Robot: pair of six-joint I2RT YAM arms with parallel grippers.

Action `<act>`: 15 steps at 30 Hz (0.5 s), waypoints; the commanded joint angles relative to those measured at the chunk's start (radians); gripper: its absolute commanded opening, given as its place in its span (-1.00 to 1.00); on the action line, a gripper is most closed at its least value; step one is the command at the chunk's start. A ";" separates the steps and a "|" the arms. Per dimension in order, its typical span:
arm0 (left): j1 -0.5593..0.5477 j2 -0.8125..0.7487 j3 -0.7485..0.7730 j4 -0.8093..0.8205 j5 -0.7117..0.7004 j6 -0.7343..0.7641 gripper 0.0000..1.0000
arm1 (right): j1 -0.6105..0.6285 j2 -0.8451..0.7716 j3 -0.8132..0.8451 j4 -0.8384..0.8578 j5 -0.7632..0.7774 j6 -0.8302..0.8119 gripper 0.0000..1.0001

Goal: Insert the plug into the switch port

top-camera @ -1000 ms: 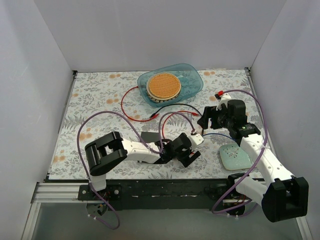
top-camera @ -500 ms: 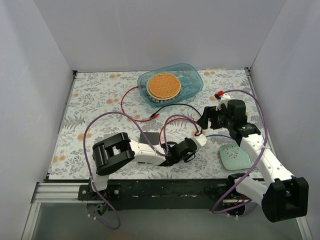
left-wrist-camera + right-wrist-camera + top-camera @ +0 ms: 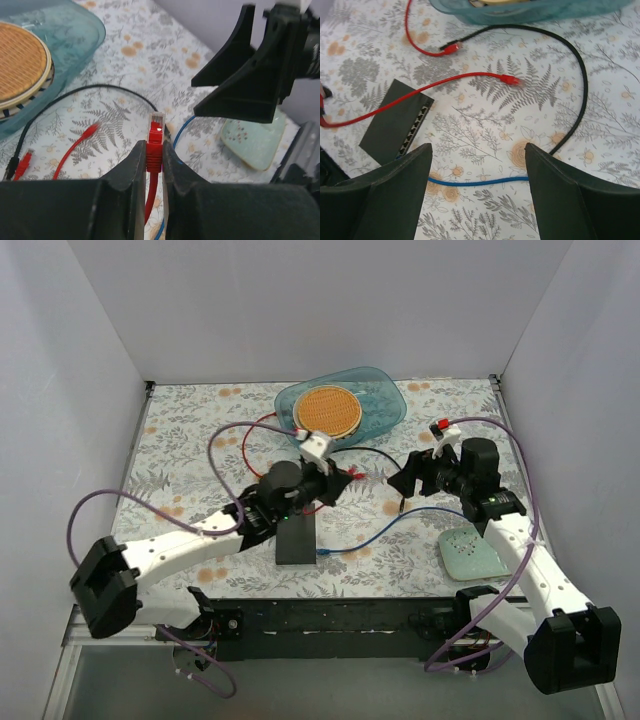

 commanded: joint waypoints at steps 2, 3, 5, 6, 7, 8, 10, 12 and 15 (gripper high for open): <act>0.148 -0.194 -0.112 0.139 0.284 -0.175 -1.00 | 0.006 -0.075 -0.024 0.279 -0.267 0.057 0.63; 0.160 -0.219 -0.124 0.173 0.343 -0.222 -1.00 | 0.013 -0.089 -0.039 0.375 -0.292 0.074 0.64; 0.183 -0.228 -0.128 0.199 0.397 -0.258 -1.00 | 0.033 -0.093 -0.052 0.463 -0.344 0.116 0.64; 0.186 -0.230 -0.128 0.224 0.414 -0.288 -1.00 | 0.061 -0.090 -0.055 0.516 -0.358 0.151 0.64; 0.189 -0.231 -0.134 0.237 0.441 -0.301 -1.00 | 0.079 -0.084 -0.052 0.584 -0.364 0.169 0.65; 0.192 -0.233 -0.137 0.254 0.450 -0.318 -1.00 | 0.100 -0.074 -0.047 0.615 -0.363 0.182 0.64; 0.199 -0.233 -0.157 0.319 0.479 -0.368 -1.00 | 0.176 -0.038 -0.037 0.697 -0.358 0.215 0.64; 0.209 -0.230 -0.169 0.381 0.501 -0.401 -1.00 | 0.241 0.004 -0.040 0.768 -0.355 0.255 0.63; 0.219 -0.231 -0.189 0.440 0.523 -0.454 -1.00 | 0.306 0.055 -0.040 0.879 -0.355 0.315 0.56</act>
